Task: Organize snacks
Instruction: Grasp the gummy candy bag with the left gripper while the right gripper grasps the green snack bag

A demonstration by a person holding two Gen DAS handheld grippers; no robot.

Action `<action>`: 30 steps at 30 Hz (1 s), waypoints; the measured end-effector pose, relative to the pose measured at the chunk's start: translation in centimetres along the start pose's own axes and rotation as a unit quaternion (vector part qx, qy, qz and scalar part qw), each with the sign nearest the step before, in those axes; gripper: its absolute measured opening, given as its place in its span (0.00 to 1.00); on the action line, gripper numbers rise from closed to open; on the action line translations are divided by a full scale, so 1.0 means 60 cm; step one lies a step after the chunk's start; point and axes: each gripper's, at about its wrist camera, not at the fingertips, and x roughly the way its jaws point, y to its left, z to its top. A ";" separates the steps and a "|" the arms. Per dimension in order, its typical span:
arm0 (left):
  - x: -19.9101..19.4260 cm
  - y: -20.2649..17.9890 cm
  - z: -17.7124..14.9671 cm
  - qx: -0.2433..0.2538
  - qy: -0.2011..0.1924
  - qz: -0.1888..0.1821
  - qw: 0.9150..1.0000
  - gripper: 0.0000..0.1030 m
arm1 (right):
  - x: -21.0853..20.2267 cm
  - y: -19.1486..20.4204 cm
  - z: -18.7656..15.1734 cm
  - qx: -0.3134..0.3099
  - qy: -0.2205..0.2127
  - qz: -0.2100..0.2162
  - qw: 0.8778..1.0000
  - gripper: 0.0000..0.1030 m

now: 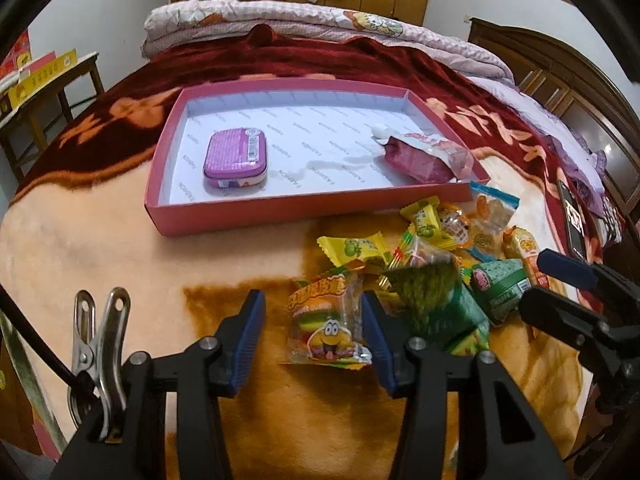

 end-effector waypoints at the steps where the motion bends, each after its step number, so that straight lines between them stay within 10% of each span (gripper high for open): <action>1: 0.006 0.003 -0.001 -0.006 0.011 -0.006 1.000 0.50 | 0.000 0.001 0.000 -0.001 0.000 0.000 1.000 0.80; 30: -0.047 0.084 -0.031 -0.035 -0.017 0.043 0.998 0.38 | 0.010 0.078 -0.007 -0.057 0.020 0.032 0.998 0.68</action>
